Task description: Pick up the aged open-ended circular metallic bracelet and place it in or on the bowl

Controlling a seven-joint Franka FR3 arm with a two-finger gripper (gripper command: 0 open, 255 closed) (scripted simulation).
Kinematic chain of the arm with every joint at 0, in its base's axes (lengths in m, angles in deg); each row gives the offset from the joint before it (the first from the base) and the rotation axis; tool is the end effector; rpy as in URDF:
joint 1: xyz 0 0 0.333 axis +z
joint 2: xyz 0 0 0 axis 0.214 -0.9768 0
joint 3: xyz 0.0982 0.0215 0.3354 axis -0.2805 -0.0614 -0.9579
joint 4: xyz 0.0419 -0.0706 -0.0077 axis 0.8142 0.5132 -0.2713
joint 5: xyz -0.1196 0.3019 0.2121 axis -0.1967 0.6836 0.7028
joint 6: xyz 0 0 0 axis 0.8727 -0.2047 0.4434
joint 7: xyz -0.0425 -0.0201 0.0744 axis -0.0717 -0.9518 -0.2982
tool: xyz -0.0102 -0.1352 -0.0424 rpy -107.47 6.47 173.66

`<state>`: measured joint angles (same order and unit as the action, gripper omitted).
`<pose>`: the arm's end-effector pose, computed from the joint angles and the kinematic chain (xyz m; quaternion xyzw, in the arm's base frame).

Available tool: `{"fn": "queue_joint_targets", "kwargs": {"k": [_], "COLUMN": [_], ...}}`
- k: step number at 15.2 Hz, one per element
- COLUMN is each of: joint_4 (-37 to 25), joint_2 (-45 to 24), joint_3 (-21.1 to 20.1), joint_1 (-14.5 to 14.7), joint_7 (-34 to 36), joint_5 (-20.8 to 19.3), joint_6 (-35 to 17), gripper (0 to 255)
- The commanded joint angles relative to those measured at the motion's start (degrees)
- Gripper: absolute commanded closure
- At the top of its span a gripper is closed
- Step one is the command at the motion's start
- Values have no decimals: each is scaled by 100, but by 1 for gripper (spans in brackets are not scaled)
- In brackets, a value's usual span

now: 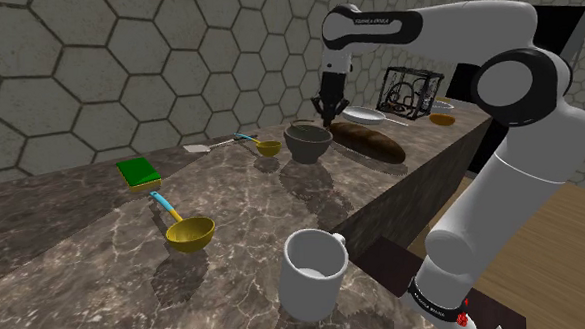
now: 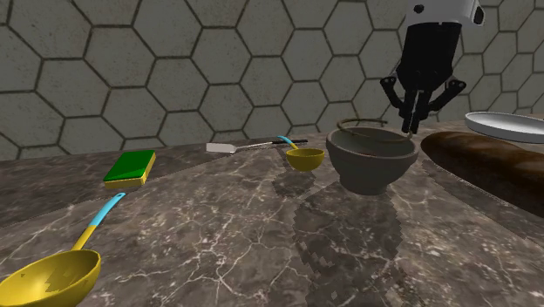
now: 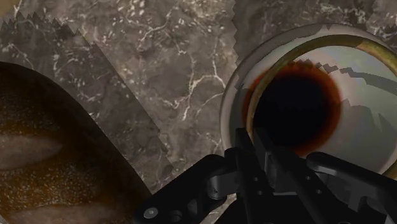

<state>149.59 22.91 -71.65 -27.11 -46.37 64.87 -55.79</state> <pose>0.4870 -0.1111 0.5904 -0.9466 0.3153 0.0606 0.0288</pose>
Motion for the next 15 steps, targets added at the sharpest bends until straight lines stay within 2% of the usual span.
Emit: {"fn": "queue_joint_targets", "kwargs": {"k": [1,3,11,12,15], "joint_4": [169,343,355,358,373], "joint_2": [15,32,33,40,50], "joint_3": [0,-1,1,1,2], "joint_1": [-1,0,2,1,1], "joint_7": [-12,-21,-22,-22,-23], "joint_5": [-1,0,0,0,0], "joint_6": [-156,-313,-323,-320,-325], "gripper": [255,255,255,0,0]}}
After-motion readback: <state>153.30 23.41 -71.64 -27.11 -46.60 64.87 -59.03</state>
